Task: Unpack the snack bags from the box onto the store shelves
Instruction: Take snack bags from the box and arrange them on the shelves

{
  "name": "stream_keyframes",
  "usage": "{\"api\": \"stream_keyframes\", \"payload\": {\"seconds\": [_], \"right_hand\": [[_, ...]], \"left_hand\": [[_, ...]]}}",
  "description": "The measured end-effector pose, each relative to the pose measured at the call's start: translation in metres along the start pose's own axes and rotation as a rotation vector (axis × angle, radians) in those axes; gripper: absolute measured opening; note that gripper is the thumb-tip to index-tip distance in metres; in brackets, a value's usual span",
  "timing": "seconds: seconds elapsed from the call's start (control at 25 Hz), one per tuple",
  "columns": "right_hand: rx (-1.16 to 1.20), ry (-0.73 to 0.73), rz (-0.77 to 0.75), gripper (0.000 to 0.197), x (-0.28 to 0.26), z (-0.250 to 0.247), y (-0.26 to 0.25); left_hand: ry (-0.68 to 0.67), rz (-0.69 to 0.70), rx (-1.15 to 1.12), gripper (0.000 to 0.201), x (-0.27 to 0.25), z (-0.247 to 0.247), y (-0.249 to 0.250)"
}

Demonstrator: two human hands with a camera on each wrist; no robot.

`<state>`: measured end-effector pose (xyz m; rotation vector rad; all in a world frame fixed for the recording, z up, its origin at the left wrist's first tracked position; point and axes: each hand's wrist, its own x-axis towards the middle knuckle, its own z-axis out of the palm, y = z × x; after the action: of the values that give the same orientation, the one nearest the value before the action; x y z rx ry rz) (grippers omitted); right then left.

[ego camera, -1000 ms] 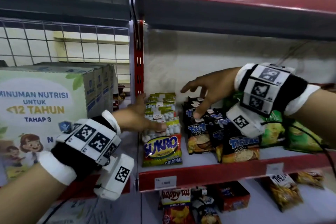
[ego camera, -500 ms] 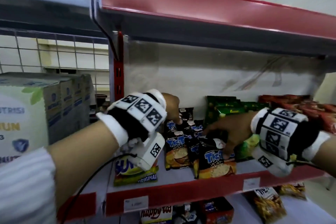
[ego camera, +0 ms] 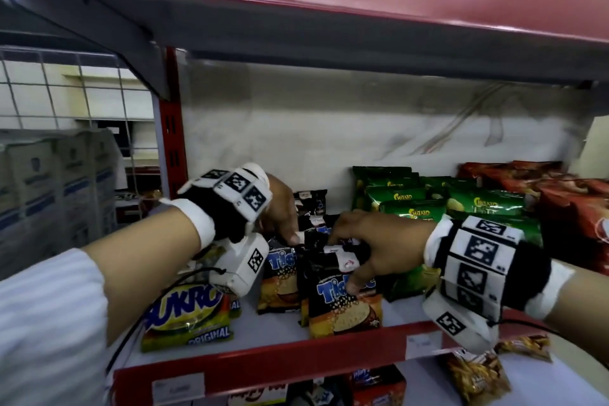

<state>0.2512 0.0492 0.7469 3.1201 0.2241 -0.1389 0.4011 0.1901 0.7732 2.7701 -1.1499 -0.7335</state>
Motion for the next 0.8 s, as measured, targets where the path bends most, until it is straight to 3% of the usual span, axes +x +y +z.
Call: {"api": "stream_keyframes", "payload": {"seconds": [0.12, 0.24, 0.4, 0.48, 0.64, 0.72, 0.8], "right_hand": [[0.078, 0.058, -0.012, 0.062, -0.003, 0.001, 0.001], [0.113, 0.089, -0.031, 0.059, -0.008, -0.001, -0.001], [0.122, 0.088, -0.071, 0.060, -0.010, 0.001, -0.005], [0.172, 0.096, -0.056, 0.061, -0.013, 0.005, -0.004], [0.259, 0.133, -0.063, 0.057, -0.021, 0.013, -0.001], [0.263, 0.164, -0.068, 0.057, -0.024, 0.016, -0.001], [0.300, 0.190, -0.061, 0.055, -0.027, 0.018, -0.001]], "left_hand": [[0.089, 0.051, -0.167, 0.011, -0.009, -0.001, 0.004], [0.171, 0.092, -0.139, 0.017, -0.007, 0.005, 0.009], [0.026, 0.111, -0.304, 0.002, -0.008, 0.007, 0.013], [0.018, 0.107, -0.326, 0.014, -0.006, -0.001, 0.010], [0.188, 0.037, -0.126, 0.028, 0.003, -0.016, 0.012], [0.225, 0.015, 0.078, 0.038, 0.013, -0.012, 0.013], [0.229, 0.025, 0.134, 0.044, 0.026, -0.006, 0.012]]}}
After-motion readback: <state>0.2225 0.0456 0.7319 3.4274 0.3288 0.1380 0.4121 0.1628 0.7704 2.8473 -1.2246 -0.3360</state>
